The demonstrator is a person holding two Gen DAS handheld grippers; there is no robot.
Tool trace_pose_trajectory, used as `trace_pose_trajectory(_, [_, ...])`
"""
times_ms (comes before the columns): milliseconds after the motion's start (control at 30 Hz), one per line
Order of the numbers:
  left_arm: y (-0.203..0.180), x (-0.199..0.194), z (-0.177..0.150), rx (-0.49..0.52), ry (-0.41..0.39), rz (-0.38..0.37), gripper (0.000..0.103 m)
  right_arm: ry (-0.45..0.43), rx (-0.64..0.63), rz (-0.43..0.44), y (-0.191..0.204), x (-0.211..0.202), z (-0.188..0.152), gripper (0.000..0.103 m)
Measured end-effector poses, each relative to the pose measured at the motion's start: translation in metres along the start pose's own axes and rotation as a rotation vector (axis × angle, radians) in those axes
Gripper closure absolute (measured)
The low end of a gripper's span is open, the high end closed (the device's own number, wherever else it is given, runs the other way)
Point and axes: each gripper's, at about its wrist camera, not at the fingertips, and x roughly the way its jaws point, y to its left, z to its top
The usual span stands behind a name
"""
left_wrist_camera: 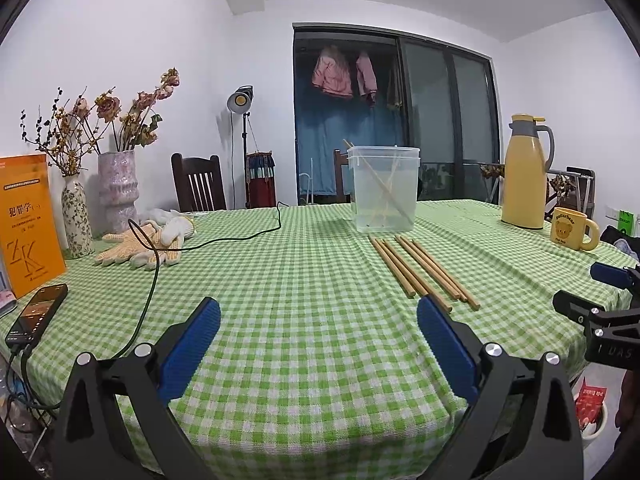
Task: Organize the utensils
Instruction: 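Move both open tools back toward the remaining chopsticks on the table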
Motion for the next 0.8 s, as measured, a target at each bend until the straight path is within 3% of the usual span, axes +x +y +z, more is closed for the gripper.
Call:
trace_pose_trajectory(233, [0.0, 0.009, 0.011, 0.005, 0.007, -0.013, 0.007, -0.012, 0.018, -0.004, -0.008, 0.004, 0.013, 0.018])
trace_pose_trajectory(467, [-0.006, 0.022, 0.013, 0.029, 0.058, -0.029, 0.007, 0.064, -0.007, 0.002, -0.01, 0.019, 0.013, 0.018])
trace_pose_trajectory(567, [-0.005, 0.037, 0.019, 0.021, 0.144, -0.125, 0.007, 0.11, -0.009, 0.036, -0.01, 0.03, 0.015, 0.019])
trace_pose_trajectory(733, [-0.001, 0.058, 0.033, -0.01, 0.198, -0.191, 0.007, 0.179, -0.001, 0.06, -0.012, 0.049, 0.024, 0.039])
trace_pose_trajectory(800, [-0.001, 0.071, 0.041, -0.014, 0.231, -0.242, 0.007, 0.209, 0.011, 0.08, -0.013, 0.059, 0.03, 0.041])
